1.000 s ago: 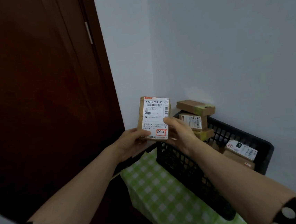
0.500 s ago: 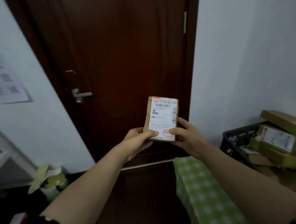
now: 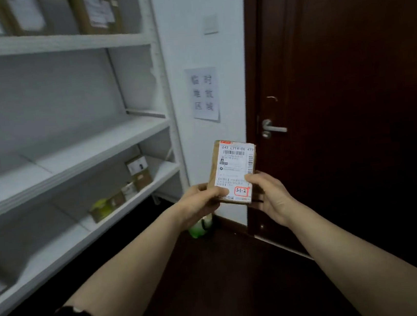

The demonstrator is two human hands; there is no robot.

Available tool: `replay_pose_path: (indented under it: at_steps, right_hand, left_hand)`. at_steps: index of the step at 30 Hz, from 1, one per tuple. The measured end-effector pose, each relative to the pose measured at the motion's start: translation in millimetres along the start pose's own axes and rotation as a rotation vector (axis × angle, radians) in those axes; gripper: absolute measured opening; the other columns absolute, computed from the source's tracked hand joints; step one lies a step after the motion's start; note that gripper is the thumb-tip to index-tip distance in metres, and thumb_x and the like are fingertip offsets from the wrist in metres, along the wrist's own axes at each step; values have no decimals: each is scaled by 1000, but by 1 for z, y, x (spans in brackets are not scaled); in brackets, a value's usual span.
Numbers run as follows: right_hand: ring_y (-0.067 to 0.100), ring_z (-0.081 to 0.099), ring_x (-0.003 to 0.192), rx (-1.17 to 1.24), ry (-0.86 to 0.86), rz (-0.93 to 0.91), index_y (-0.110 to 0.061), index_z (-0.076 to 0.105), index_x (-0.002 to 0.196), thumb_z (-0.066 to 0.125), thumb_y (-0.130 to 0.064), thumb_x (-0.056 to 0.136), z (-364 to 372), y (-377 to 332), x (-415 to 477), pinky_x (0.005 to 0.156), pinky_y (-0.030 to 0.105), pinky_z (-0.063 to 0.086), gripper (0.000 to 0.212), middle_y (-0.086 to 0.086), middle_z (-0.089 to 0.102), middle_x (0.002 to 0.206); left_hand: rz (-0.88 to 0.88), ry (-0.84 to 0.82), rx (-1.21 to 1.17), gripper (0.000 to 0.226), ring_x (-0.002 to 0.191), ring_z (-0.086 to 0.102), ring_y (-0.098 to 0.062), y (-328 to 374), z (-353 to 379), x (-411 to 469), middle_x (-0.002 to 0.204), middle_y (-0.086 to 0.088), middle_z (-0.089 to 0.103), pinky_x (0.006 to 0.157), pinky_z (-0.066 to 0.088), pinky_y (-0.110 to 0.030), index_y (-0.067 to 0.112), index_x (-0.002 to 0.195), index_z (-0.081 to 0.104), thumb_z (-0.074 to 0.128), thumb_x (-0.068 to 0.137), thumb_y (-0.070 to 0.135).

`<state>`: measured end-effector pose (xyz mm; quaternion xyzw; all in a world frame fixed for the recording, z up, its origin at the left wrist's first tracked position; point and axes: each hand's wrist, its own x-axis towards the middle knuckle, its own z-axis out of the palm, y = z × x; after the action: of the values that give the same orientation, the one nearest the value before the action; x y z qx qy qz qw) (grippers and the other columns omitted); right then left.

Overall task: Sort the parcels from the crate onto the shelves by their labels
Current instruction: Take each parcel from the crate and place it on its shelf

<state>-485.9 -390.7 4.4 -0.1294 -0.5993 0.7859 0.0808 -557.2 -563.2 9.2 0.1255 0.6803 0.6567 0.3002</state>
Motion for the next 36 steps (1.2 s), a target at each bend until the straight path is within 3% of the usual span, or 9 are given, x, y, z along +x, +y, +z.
replay_pose_path:
  at_steps: [4,12,18,21,24,27,30,33,36]
  right_hand:
    - [21,69,93,-50,-179,7,-12,58,119,62,-15,87,103,10,16,77,34,53,33,6,73,100]
    - [19,71,82,1,-480,22,-8,54,125,67,-7,82,351,46,19,63,28,55,45,10,72,102]
    - [26,70,90,33,-668,45,-9,54,127,68,-6,80,502,64,9,87,42,54,49,13,72,103]
    - [25,71,90,11,-770,31,-11,56,124,69,-6,80,563,62,3,81,38,56,47,9,74,99]
    - [22,71,87,-3,-858,-4,-12,56,122,69,-7,81,613,53,3,73,32,55,44,8,73,99]
    - [23,69,95,-11,-940,-29,-12,54,125,70,-15,82,659,43,11,88,40,54,46,6,73,101]
    - [24,67,101,-31,-1019,-86,-17,44,137,78,-26,75,705,28,20,100,48,46,71,4,72,107]
    - [23,68,98,-31,-1085,-172,-21,38,141,81,-16,71,751,2,26,97,50,48,82,5,71,108]
    - [17,70,85,7,-1159,-265,-20,46,131,77,-7,75,797,-32,31,78,35,57,65,5,71,100]
  left_hand:
    - [67,127,-6,56,111,63,-24,8,-96,-53,112,-6,70,106,42,-42,9,121,55,75,69,15]
    - [207,575,7,43,95,64,-8,23,-291,-185,100,9,73,85,47,-26,24,117,66,74,76,17]
    - [335,855,-12,37,82,63,-7,27,-396,-269,94,5,74,74,49,-17,18,111,69,76,75,14]
    - [375,949,-12,49,91,63,-16,32,-437,-302,102,-3,74,96,47,-36,15,112,70,78,64,23]
    - [397,1029,-34,47,103,65,-22,43,-475,-325,102,-2,73,103,45,-41,12,116,68,78,71,18]
    - [427,1114,-59,34,102,67,-24,59,-506,-338,100,-5,74,97,50,-36,8,112,68,74,79,11]
    - [476,1197,-37,27,91,70,-19,81,-531,-347,91,-1,75,86,53,-28,8,107,67,70,80,6]
    - [554,1313,18,27,88,68,-19,114,-556,-358,93,-4,74,85,53,-27,6,108,68,70,80,3]
    - [592,1413,138,20,92,68,-21,155,-576,-372,97,-6,73,88,53,-30,12,100,69,70,81,5]
